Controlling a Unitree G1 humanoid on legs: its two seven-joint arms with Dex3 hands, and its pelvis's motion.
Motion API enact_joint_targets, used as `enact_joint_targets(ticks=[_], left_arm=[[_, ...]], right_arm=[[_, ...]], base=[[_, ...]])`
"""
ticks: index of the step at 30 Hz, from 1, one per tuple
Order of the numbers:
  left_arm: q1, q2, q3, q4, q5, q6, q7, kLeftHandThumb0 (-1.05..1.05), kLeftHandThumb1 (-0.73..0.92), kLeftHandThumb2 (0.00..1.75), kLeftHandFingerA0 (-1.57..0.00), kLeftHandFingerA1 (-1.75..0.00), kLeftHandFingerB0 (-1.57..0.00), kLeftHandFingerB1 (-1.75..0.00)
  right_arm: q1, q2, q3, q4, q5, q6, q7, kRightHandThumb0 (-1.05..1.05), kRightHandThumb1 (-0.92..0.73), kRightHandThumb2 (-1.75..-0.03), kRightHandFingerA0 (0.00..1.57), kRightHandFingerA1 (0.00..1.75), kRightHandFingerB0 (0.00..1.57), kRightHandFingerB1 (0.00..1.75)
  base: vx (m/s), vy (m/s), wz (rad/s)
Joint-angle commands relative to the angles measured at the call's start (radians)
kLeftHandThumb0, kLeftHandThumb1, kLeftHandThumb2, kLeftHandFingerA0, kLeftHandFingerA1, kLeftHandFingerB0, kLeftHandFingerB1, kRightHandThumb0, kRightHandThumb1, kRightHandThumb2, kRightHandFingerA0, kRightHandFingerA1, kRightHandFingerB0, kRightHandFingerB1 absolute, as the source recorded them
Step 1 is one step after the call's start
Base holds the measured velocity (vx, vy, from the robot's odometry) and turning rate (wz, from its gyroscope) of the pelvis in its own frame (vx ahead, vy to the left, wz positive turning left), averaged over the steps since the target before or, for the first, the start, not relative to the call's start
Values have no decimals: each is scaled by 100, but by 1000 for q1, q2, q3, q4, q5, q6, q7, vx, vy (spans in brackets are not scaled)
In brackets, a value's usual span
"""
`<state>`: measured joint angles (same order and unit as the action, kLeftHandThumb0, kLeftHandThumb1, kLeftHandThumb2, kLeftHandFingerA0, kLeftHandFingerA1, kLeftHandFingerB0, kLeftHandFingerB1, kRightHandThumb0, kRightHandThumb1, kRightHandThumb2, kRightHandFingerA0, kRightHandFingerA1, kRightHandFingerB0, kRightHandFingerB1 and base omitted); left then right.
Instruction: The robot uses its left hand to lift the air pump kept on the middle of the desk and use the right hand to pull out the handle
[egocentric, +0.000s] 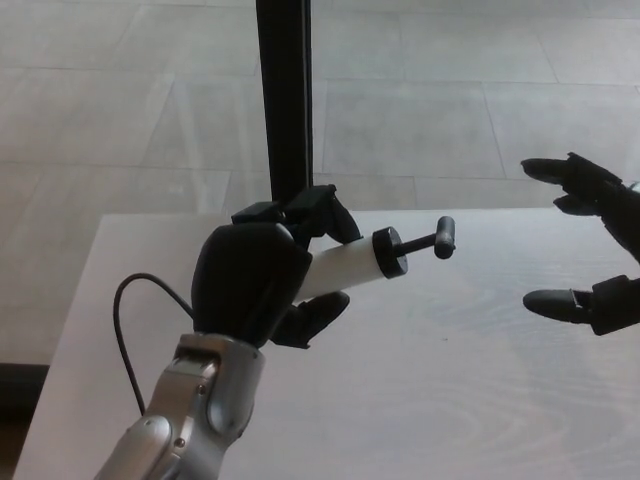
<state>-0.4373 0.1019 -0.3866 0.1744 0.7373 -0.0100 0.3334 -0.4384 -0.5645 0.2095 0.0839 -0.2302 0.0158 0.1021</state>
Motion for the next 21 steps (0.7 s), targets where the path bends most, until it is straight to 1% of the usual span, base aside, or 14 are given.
enact_joint_targets(ticks=[1, 3, 4, 5, 6, 7, 8, 11, 12, 13, 14, 15, 16, 21], left_arm=[[-4, -38, 5, 19, -49, 104, -132, -9, 43, 125, -86, -175, -79, -160], [-13, -55, 9, 23, -44, 128, -138, -9, 44, 123, -86, -175, -76, -161], [-18, -64, 12, 22, -46, 137, -141, -10, 43, 126, -89, -175, -73, -167], [-26, -76, 15, 22, -50, 149, -145, -10, 43, 126, -89, -175, -73, -167], [-36, -84, 16, 22, -44, 167, -153, -11, 44, 125, -90, -175, -74, -164], [-48, -93, 17, 22, -40, 196, -173, -19, 46, 118, -121, -144, -101, -131], [-56, -96, 16, 27, -32, 205, -176, -12, 45, 121, -92, -175, -72, -165], [-75, -111, 19, 41, -24, 229, -183, -12, 44, 122, -94, -175, -75, -162], [-88, -117, 23, 55, -28, 235, -186, -11, 44, 123, -93, -175, -76, -156], [-89, -117, 21, 41, -18, 255, -201, -10, 46, 117, -93, -175, -74, -157], [-89, -117, 21, 41, -18, 256, -201, -10, 46, 117, -93, -175, -74, -157], [-94, -128, 27, 37, -26, 265, -206, -11, 46, 117, -94, -175, -72, -164], [-98, -131, 30, 39, -30, 267, -206, -10, 46, 118, -94, -175, -72, -165], [-113, -119, 18, 60, -8, 271, -215, -14, 46, 115, -94, -175, -71, -163]], right_arm=[[-20, 13, 72, -1, -314, -151, -258, -39, -52, -56, 39, 60, 31, 35], [-17, 33, 81, 7, -332, -159, -298, -37, -52, -56, 43, 63, 32, 38], [-16, 39, 83, 9, -338, -155, -306, -43, -40, -75, 44, 68, 28, 50], [-14, 47, 88, 12, -345, -149, -318, -43, -40, -75, 44, 68, 28, 50], [-13, 52, 90, 13, -349, -146, -324, -38, -54, -59, 46, 66, 33, 41], [-15, 60, 91, 20, -350, -152, -339, -37, -55, -58, 48, 65, 34, 39], [-17, 66, 94, 23, -361, -150, -356, -38, -55, -56, 49, 66, 35, 40], [-22, 79, 96, 31, -381, -163, -393, -38, -55, -55, 51, 70, 35, 43], [-22, 84, 96, 25, -389, -160, -401, -39, -57, -57, 53, 77, 36, 46], [-27, 90, 99, 33, -394, -166, -411, -38, -58, -57, 55, 80, 36, 48], [-27, 90, 99, 34, -394, -167, -412, -38, -58, -57, 55, 80, 36, 48], [-27, 94, 98, 40, -396, -174, -421, -42, -46, -81, 59, 80, 33, 57], [-30, 97, 97, 49, -396, -182, -431, -36, -56, -57, 59, 83, 37, 49], [-36, 103, 95, 72, -425, -206, -479, -34, -60, -57, 60, 88, 35, 53]], base=[[0, 0, 0], [0, 0, 0], [0, 0, 0], [0, 0, 0], [0, 0, 0], [0, 0, 0], [0, 0, 0], [0, 0, 0], [0, 0, 0], [0, 0, 0], [0, 0, 0], [0, 0, 0], [0, 0, 0], [0, 0, 0]])
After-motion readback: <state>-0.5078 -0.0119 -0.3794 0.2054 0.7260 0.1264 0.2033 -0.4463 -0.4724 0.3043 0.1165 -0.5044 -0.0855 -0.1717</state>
